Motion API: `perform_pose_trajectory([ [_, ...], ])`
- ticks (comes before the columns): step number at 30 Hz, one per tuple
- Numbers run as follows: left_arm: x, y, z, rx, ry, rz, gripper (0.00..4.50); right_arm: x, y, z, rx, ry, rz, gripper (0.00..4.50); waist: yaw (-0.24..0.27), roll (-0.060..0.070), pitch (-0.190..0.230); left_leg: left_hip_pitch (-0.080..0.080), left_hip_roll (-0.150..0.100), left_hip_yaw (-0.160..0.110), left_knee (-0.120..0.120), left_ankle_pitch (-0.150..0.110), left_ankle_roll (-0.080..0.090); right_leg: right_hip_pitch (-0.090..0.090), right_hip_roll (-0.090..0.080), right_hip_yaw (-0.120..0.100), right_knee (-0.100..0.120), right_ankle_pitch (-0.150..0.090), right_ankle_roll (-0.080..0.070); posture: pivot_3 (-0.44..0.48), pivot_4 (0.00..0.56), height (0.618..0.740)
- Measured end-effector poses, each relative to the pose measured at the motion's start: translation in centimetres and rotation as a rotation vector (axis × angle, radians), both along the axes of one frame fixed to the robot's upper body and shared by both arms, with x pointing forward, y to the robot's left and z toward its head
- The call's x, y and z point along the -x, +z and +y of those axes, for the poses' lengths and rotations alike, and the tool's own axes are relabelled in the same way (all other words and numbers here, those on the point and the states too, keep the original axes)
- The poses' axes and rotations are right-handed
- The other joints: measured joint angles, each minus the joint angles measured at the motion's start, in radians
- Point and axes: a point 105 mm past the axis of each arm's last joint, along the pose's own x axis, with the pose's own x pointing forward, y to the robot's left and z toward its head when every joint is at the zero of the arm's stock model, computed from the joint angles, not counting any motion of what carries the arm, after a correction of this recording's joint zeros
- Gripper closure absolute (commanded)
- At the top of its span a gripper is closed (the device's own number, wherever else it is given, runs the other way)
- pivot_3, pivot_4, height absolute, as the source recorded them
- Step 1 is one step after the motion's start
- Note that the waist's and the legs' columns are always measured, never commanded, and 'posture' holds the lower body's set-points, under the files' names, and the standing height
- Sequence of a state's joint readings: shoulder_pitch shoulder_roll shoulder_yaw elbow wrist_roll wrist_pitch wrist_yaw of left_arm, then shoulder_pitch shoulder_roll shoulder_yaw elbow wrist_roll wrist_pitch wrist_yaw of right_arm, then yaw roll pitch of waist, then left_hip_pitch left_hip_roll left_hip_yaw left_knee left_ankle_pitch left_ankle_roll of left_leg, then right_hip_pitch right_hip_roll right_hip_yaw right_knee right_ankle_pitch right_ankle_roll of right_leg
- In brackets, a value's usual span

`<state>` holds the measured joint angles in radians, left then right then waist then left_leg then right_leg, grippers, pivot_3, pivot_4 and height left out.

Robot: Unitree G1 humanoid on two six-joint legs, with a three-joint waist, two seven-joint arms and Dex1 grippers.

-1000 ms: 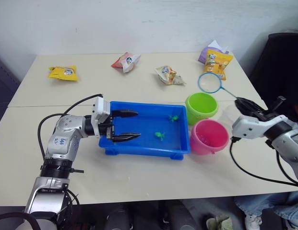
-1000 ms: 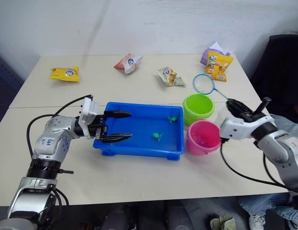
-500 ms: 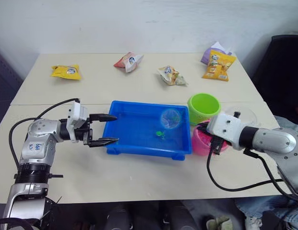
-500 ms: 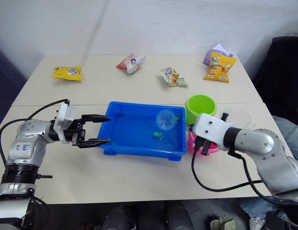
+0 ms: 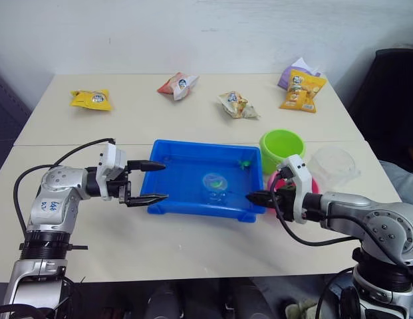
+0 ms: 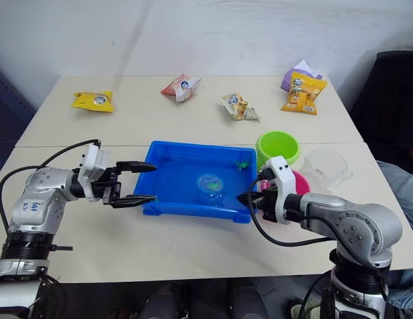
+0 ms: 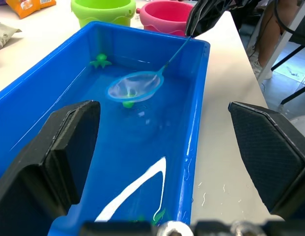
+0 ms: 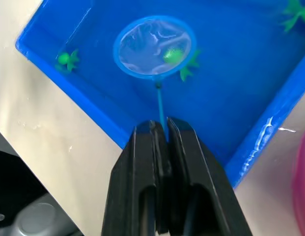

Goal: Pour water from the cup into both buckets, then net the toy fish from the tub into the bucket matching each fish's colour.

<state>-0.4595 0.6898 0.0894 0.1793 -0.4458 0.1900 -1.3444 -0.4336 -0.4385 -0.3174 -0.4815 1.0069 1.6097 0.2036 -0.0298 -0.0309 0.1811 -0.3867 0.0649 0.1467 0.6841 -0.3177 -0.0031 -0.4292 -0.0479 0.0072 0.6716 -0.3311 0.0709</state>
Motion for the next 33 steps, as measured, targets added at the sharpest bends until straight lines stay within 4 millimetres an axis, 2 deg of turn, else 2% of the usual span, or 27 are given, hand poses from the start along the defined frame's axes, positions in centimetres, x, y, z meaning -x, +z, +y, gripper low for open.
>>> perform_pose_trajectory([
  [6, 0.1, 0.1, -0.1, -0.003, -0.003, 0.001, 0.02, -0.9, 0.2, 0.0, -0.019, -0.064, 0.076, 4.5, -0.005, 0.0, 0.0, 0.0, 0.001, 0.0, -0.001, 0.0, 0.0, 0.0, 0.0, 0.0, 0.0, 0.0, 0.0, 0.0, 0.15, 0.739],
  [11, 0.0, 0.1, -0.1, -0.002, -0.002, 0.003, 0.02, -1.5, 1.5, -0.4, -0.052, -0.208, 0.129, 4.5, -0.009, 0.0, 0.0, 0.0, 0.001, 0.0, -0.001, 0.0, 0.0, 0.0, 0.0, 0.0, -0.003, 0.0, 0.0, 0.0, 0.15, 0.739],
  [16, 0.0, 0.0, -0.3, -0.002, -0.009, 0.006, 0.02, -2.4, 1.2, 0.6, -0.123, -0.321, 0.187, 4.5, -0.016, 0.0, 0.0, -0.001, 0.002, 0.0, -0.001, 0.0, 0.0, 0.0, 0.001, 0.001, -0.003, 0.0, 0.0, 0.0, 0.15, 0.739],
  [24, 0.0, -0.2, -0.5, -0.005, -0.014, 0.013, 0.02, -2.9, 0.5, 0.1, -0.092, -0.433, 0.218, 4.5, -0.025, 0.0, 0.0, -0.002, 0.002, -0.001, -0.001, 0.0, 0.0, 0.0, 0.0, 0.001, -0.004, 0.0, 0.001, 0.0, 0.15, 0.739],
  [33, 0.0, -0.4, -0.8, -0.002, -0.018, 0.015, 0.02, -2.9, 0.2, -0.3, -0.052, -0.481, 0.23, 4.5, -0.025, 0.0, 0.0, -0.002, 0.002, -0.001, -0.002, 0.0, 0.0, 0.0, 0.0, 0.001, -0.004, 0.0, 0.001, 0.0, 0.15, 0.739],
])
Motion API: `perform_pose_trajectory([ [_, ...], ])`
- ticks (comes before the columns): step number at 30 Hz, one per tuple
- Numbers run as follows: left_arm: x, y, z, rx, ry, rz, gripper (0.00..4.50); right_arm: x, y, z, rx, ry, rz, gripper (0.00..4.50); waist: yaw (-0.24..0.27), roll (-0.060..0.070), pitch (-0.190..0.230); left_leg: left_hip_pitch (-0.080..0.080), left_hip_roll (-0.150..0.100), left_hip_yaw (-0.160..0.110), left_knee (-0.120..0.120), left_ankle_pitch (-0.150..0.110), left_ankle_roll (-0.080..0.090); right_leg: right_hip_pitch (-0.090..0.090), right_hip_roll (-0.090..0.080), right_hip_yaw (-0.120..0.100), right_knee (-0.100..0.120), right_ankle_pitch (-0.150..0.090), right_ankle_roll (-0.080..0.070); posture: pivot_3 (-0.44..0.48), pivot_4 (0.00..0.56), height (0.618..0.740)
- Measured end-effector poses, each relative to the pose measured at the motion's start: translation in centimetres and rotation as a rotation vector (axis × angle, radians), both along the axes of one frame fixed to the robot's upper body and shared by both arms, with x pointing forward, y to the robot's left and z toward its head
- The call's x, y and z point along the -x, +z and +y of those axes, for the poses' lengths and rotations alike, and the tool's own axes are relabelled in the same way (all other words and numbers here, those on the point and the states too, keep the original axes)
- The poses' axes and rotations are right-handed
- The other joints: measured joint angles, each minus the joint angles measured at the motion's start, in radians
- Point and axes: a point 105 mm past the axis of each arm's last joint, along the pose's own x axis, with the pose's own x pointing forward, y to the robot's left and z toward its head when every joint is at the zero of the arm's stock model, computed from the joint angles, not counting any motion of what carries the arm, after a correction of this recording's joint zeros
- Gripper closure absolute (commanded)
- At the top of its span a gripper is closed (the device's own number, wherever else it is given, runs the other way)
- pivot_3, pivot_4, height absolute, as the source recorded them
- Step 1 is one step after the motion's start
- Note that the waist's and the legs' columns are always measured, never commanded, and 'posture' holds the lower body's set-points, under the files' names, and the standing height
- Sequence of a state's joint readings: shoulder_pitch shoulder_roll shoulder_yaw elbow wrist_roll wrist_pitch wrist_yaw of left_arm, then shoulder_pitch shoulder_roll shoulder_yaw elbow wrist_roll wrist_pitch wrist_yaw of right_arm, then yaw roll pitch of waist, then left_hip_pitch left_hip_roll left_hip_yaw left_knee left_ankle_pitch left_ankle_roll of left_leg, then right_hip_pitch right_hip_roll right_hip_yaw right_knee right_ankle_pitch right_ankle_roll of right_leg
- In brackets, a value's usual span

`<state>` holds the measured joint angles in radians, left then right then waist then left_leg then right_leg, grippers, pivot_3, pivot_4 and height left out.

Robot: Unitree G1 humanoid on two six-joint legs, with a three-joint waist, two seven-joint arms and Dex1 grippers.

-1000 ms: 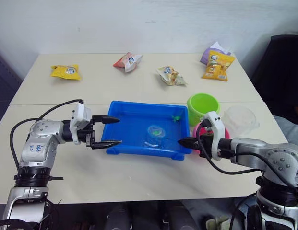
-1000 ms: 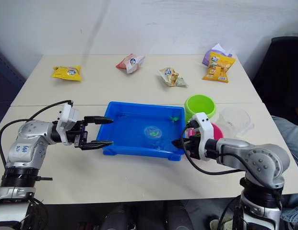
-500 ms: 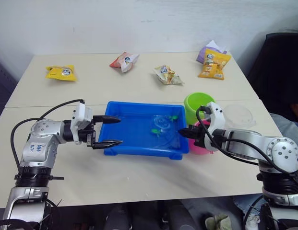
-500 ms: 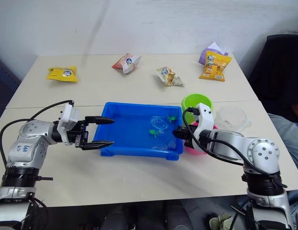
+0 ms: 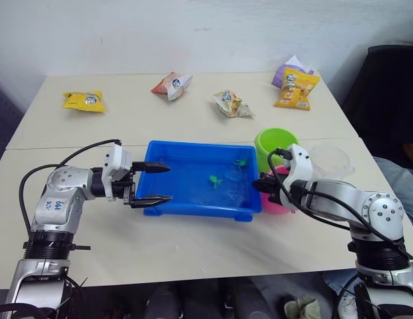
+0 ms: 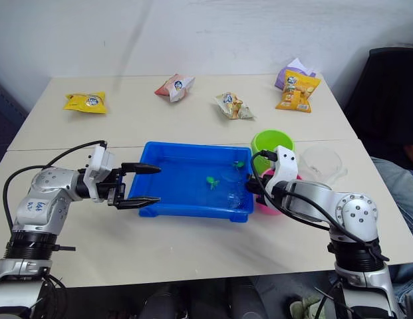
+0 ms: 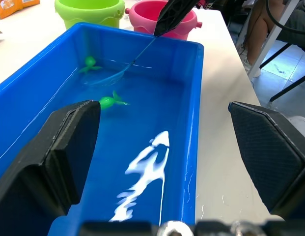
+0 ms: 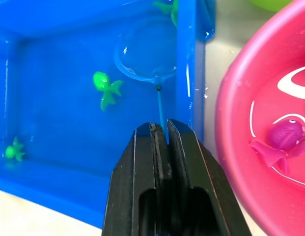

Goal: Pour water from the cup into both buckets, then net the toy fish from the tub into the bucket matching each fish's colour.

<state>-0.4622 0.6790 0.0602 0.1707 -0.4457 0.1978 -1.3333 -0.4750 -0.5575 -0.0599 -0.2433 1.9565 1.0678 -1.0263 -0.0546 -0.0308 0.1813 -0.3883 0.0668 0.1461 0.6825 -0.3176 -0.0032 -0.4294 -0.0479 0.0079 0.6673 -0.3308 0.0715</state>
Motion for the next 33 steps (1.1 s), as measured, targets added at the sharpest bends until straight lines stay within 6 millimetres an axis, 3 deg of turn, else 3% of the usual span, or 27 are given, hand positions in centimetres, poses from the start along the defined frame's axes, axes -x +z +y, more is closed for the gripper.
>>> perform_pose_trajectory([
  [4, 0.0, 0.0, 0.0, 0.002, -0.001, 0.0, 0.02, -0.1, 0.1, -0.1, 0.01, -0.008, 0.001, 4.5, 0.0, 0.0, 0.0, 0.0, 0.0, 0.0, 0.0, 0.0, 0.0, 0.0, 0.0, 0.0, 0.0, 0.0, 0.0, 0.0, 0.15, 0.739],
  [9, 0.0, -0.1, -0.1, 0.004, -0.001, 0.0, 0.02, 0.3, 0.1, 1.6, -0.048, 0.023, -0.004, 4.5, 0.0, 0.0, 0.0, 0.0, 0.0, 0.0, 0.0, 0.0, 0.0, 0.0, 0.0, 0.0, -0.001, 0.0, 0.0, 0.0, 0.15, 0.739],
  [16, 0.0, 0.0, -0.1, 0.005, -0.003, -0.005, 0.02, 1.0, -0.9, 2.4, -0.093, -0.016, 0.039, 4.5, 0.0, 0.0, 0.0, -0.001, 0.0, 0.0, -0.001, 0.0, 0.0, 0.0, 0.0, 0.0, -0.001, 0.0, 0.0, 0.0, 0.15, 0.739],
  [33, -0.2, -0.4, -0.3, 0.027, -0.003, -0.002, 0.02, 0.1, 0.2, 0.4, 0.04, -0.083, 0.017, 4.5, -0.001, 0.0, 0.0, -0.001, 0.0, 0.0, -0.001, 0.0, 0.0, 0.0, 0.0, 0.0, -0.003, 0.0, 0.0, 0.0, 0.15, 0.739],
])
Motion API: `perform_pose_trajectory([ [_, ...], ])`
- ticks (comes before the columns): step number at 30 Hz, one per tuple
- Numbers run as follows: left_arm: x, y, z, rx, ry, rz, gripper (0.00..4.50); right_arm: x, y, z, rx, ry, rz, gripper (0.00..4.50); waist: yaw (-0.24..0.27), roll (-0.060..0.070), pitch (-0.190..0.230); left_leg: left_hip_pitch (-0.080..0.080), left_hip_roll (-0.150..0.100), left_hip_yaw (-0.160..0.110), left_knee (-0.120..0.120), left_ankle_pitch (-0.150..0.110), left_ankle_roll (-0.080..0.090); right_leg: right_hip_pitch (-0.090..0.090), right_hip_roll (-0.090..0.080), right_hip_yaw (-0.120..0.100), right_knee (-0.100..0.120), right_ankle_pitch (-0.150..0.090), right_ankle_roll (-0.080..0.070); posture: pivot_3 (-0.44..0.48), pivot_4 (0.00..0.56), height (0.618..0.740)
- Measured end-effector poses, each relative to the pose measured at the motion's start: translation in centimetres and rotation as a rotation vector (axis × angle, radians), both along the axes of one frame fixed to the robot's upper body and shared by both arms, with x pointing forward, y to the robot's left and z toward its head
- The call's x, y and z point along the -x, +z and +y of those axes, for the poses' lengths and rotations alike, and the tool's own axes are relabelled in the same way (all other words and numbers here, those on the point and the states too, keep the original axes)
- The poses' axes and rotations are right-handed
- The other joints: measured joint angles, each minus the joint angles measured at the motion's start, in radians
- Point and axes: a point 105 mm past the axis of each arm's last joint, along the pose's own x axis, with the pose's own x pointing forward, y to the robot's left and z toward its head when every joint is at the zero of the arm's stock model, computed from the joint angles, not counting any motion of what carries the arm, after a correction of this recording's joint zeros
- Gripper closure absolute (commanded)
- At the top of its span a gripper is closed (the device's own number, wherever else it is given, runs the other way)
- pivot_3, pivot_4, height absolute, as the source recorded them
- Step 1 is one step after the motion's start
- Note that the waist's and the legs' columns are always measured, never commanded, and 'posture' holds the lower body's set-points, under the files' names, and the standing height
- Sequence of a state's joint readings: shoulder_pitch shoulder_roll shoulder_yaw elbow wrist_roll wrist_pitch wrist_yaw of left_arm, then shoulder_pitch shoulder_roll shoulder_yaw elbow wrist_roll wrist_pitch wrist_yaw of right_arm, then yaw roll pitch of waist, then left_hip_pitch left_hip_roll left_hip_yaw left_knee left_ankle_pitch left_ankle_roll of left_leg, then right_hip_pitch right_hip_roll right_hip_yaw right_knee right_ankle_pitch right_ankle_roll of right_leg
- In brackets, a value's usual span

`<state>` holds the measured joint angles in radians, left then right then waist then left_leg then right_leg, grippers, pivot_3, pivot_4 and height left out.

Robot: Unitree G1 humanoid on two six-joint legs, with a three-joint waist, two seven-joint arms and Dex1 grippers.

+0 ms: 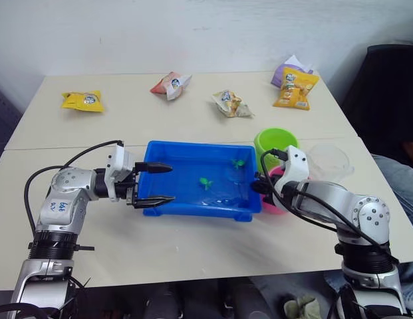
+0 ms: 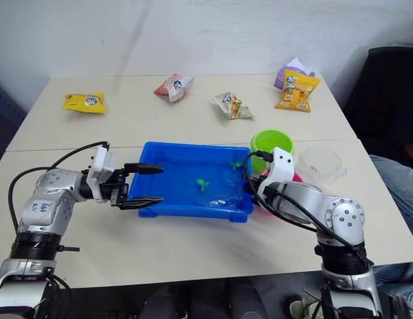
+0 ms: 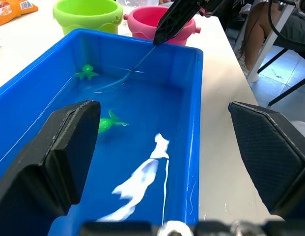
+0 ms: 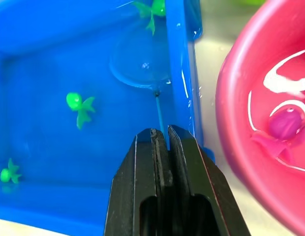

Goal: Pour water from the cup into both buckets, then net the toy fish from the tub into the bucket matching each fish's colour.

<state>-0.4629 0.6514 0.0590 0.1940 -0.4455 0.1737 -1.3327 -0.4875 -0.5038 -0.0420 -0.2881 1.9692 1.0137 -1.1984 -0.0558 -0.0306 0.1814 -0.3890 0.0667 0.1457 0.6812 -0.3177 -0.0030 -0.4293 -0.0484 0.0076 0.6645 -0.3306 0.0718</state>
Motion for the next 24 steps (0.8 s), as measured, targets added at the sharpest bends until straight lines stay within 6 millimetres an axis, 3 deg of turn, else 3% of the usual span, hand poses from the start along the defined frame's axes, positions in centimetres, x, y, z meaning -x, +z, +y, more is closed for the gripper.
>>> perform_pose_trajectory([
  [13, -0.1, -0.2, 0.1, 0.003, 0.002, 0.0, 0.02, 0.4, 1.1, -1.0, 0.245, 0.161, -0.067, 4.5, 0.019, 0.0, 0.0, -0.002, -0.001, -0.001, 0.0, -0.001, 0.003, 0.0, -0.002, -0.001, -0.003, 0.001, 0.002, 0.0, 0.15, 0.739],
  [24, -0.6, 1.0, 0.4, 0.036, 0.025, -0.03, 0.02, 0.3, 1.5, -0.8, 0.262, 0.178, -0.111, 4.5, 0.024, 0.0, 0.0, -0.002, -0.001, 0.0, 0.0, -0.002, 0.003, 0.0, -0.003, -0.002, -0.004, 0.001, 0.002, 0.0, 0.15, 0.739],
])
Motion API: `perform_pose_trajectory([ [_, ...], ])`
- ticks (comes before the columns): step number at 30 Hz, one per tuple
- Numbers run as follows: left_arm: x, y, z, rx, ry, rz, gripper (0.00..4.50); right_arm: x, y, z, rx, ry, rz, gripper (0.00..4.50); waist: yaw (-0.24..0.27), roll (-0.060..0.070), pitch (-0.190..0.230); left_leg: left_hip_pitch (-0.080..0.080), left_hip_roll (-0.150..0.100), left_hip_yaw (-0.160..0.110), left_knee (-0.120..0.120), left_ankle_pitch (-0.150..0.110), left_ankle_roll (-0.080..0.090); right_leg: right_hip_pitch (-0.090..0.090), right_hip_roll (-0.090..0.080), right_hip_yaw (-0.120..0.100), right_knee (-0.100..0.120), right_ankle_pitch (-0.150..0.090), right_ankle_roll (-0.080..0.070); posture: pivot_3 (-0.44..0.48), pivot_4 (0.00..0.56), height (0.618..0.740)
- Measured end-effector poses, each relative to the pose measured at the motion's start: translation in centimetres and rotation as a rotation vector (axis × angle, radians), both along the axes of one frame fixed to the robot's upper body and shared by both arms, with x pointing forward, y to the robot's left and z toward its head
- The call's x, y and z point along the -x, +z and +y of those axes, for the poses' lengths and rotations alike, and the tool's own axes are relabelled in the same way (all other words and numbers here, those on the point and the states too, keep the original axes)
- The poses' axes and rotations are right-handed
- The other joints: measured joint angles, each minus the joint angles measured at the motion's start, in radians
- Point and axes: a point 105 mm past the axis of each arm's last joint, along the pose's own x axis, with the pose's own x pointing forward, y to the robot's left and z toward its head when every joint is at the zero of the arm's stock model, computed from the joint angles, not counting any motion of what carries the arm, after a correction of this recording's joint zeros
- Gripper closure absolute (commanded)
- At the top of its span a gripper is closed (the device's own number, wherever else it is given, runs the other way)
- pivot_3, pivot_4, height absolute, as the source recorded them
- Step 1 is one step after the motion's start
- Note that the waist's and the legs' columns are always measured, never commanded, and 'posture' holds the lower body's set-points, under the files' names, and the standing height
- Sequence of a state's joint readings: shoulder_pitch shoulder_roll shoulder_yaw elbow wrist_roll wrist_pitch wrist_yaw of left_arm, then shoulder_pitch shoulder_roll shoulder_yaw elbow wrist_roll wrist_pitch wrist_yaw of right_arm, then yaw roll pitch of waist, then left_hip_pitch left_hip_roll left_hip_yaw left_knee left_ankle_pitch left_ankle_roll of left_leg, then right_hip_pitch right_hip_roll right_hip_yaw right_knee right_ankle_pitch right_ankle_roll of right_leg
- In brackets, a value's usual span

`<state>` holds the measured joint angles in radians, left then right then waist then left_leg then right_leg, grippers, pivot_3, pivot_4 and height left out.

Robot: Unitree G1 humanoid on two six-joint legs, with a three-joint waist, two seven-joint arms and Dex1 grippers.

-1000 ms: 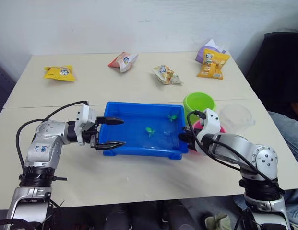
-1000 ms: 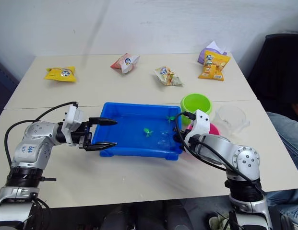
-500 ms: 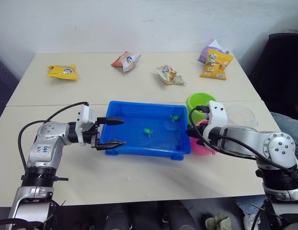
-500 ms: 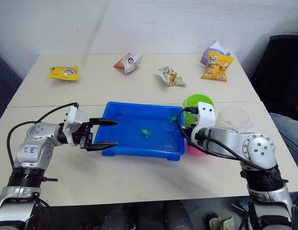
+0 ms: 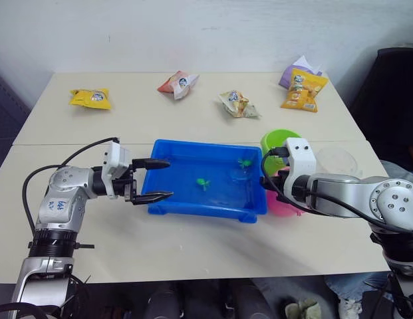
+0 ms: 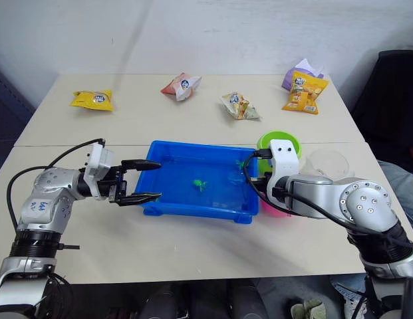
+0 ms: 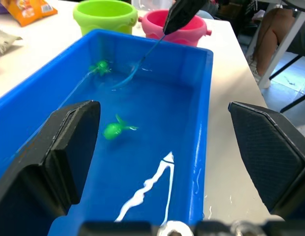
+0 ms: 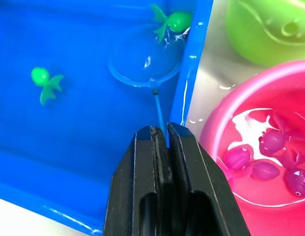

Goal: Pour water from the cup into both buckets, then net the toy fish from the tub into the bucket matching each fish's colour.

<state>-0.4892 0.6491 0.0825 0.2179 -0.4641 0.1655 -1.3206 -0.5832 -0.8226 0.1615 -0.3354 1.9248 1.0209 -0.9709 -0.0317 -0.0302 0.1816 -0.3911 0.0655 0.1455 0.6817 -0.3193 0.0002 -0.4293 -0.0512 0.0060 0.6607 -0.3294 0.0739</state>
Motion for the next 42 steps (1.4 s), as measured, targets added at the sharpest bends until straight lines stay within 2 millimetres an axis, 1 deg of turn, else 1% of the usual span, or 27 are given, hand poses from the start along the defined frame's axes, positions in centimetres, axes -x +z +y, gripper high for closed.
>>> perform_pose_trajectory([
  [3, -0.2, 0.5, 0.2, 0.011, 0.012, -0.011, 0.02, 0.0, 0.1, 0.3, -0.002, 0.009, -0.015, 4.5, 0.0, 0.0, 0.0, 0.0, 0.0, 0.0, 0.0, 0.0, 0.0, 0.0, 0.0, 0.0, 0.0, 0.0, 0.0, 0.0, 0.15, 0.739],
  [10, -0.4, 0.2, 0.4, 0.017, 0.026, 0.007, 0.02, 0.0, 0.1, 0.6, 0.008, 0.039, -0.04, 4.5, -0.001, 0.0, 0.0, 0.0, 0.0, 0.0, 0.0, 0.0, 0.0, 0.0, 0.0, 0.0, 0.0, 0.0, 0.0, 0.0, 0.15, 0.739],
  [20, -0.4, 0.2, 0.5, 0.017, 0.023, 0.009, 0.02, 1.0, 0.5, 0.6, 0.094, 0.149, -0.094, 4.5, -0.001, 0.0, 0.0, 0.0, 0.0, 0.0, 0.0, 0.0, 0.0, 0.0, 0.0, 0.0, 0.0, 0.0, 0.0, 0.0, 0.15, 0.739],
  [23, -0.3, 0.2, 0.4, 0.017, 0.02, 0.01, 0.02, 1.5, 0.3, 0.8, 0.106, 0.188, -0.093, 4.5, 0.0, 0.0, 0.0, 0.0, 0.0, 0.0, 0.0, 0.0, 0.0, 0.0, 0.0, 0.0, 0.0, 0.0, 0.0, 0.0, 0.15, 0.739],
  [28, -0.3, 0.2, 0.4, 0.017, 0.019, 0.01, 0.02, 2.3, -0.5, 1.2, 0.063, 0.217, -0.041, 4.5, 0.0, 0.0, 0.0, 0.0, 0.0, 0.0, 0.0, 0.0, 0.0, 0.0, 0.0, 0.0, 0.0, 0.0, 0.0, 0.0, 0.15, 0.739],
  [32, -0.3, 0.2, 0.4, 0.016, 0.019, 0.01, 0.02, 2.6, -1.4, 1.5, 0.022, 0.216, 0.033, 4.5, -0.001, 0.0, 0.0, 0.0, 0.0, 0.0, 0.0, 0.0, 0.0, 0.0, 0.0, 0.0, 0.0, 0.0, 0.0, 0.0, 0.15, 0.739],
  [36, -0.3, 0.1, 0.4, 0.015, 0.019, 0.01, 0.02, 2.6, -1.7, 1.8, -0.04, 0.199, 0.069, 4.5, 0.0, 0.0, 0.0, 0.0, 0.0, 0.0, 0.0, 0.0, 0.0, 0.0, 0.0, 0.0, -0.001, 0.0, 0.0, 0.0, 0.15, 0.739],
  [38, -0.3, 0.1, 0.4, 0.015, 0.018, 0.01, 0.02, 2.3, -1.9, 1.9, -0.07, 0.176, 0.081, 4.5, -0.001, 0.0, 0.0, 0.0, 0.0, 0.0, 0.0, 0.0, 0.0, 0.0, 0.0, 0.0, 0.0, 0.0, 0.0, 0.0, 0.15, 0.739],
  [42, -0.3, 0.2, 0.4, 0.014, 0.018, 0.008, 0.02, 1.3, -1.9, 1.5, -0.077, 0.102, 0.084, 4.5, -0.002, 0.0, 0.0, 0.0, 0.0, 0.0, 0.0, 0.0, 0.0, 0.0, 0.0, 0.0, 0.0, 0.0, 0.0, 0.0, 0.15, 0.739],
])
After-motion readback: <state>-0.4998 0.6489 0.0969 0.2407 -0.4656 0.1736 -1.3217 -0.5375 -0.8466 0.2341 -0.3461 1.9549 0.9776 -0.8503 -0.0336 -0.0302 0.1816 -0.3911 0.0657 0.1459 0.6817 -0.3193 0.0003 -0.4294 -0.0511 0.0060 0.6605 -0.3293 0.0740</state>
